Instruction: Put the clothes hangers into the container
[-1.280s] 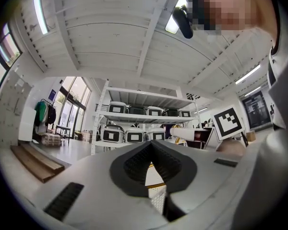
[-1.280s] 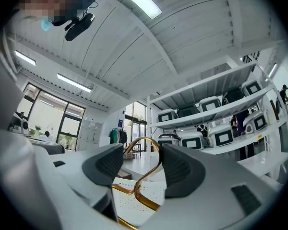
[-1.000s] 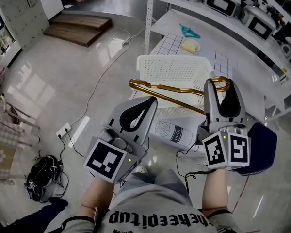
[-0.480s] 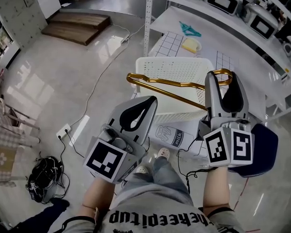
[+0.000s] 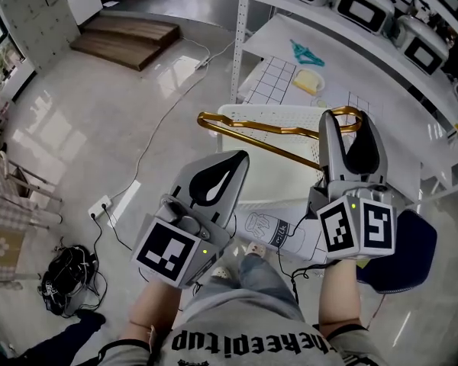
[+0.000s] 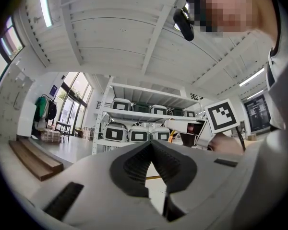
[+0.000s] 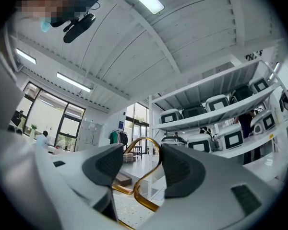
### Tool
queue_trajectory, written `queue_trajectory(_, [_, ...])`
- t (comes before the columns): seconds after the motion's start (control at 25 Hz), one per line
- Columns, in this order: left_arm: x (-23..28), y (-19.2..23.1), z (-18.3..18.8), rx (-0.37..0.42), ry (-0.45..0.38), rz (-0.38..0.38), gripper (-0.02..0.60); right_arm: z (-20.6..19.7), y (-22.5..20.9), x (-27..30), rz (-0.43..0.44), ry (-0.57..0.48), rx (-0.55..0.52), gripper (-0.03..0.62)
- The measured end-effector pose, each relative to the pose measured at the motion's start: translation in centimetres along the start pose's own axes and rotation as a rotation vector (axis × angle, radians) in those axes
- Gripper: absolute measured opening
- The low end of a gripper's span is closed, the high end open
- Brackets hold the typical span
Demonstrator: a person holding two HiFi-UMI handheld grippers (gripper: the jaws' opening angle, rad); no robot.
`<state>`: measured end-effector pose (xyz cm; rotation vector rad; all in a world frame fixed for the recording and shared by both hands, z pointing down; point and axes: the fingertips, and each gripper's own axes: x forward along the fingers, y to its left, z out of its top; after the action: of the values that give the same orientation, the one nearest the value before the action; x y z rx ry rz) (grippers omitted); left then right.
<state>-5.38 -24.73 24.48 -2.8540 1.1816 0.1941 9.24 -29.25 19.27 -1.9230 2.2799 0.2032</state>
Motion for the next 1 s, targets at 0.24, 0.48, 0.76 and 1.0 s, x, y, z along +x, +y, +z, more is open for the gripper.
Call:
queue_trajectory(0.24, [0.9, 1.6, -0.8, -0.015, 0.030, 0.024, 0.020, -2.2, -0.2, 2.3, 0.007, 0.038, 0.024, 0.262])
queue_trajectory(0.48, [1.6, 3.0, -1.5, -0.010, 0.035, 0.047, 0.020, -4.3, -0.3, 3.7, 0.020, 0.060, 0.052, 0.265])
queue_trajectory(0.76, [2.5, 3.7, -2.3, -0.022, 0.048, 0.058, 0.020, -6.7, -0.6, 4.6, 0.036, 0.114, 0.086, 0.267])
queue_trajectory(1.0, [3.2, 3.9, -2.4, -0.025, 0.045, 0.056, 0.020, -8.6, -0.6, 5.2, 0.059, 0.164, 0.100, 0.272])
